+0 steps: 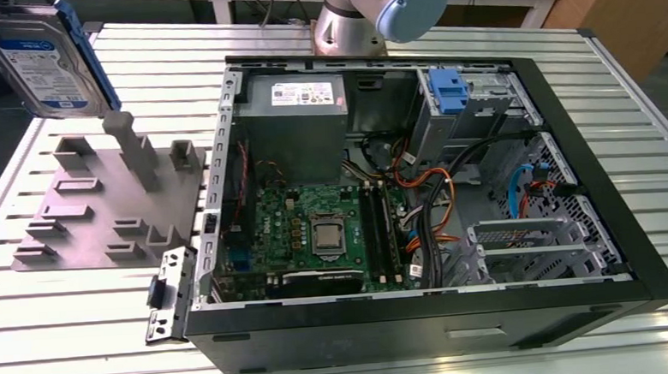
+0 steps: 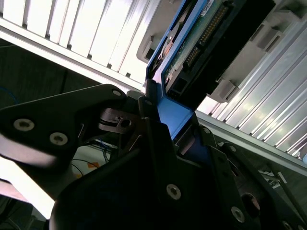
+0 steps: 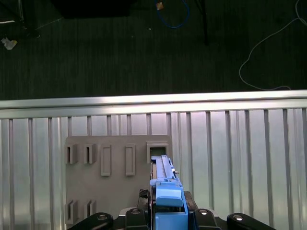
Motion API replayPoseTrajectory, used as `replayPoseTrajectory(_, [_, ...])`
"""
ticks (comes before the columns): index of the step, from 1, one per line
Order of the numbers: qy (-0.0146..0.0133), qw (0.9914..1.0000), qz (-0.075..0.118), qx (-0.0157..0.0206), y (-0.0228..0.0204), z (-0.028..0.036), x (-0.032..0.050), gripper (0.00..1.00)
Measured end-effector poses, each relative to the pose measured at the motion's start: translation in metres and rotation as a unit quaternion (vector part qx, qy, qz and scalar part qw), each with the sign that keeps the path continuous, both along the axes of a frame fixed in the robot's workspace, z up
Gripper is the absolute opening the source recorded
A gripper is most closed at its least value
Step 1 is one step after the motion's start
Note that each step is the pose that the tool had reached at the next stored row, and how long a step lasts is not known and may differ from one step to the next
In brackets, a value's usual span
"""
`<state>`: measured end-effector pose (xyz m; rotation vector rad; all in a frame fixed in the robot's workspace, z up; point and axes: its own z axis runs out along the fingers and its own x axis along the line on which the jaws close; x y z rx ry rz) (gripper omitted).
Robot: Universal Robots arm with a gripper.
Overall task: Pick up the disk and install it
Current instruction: 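Pick up the disk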
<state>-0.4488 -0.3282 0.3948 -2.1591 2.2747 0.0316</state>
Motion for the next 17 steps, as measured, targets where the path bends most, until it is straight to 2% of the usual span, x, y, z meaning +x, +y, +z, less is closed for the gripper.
replayPoseTrajectory(17, [-0.0001,1.00000,0.000,0.0000,0.0000,0.0057,0.0000,0.37])
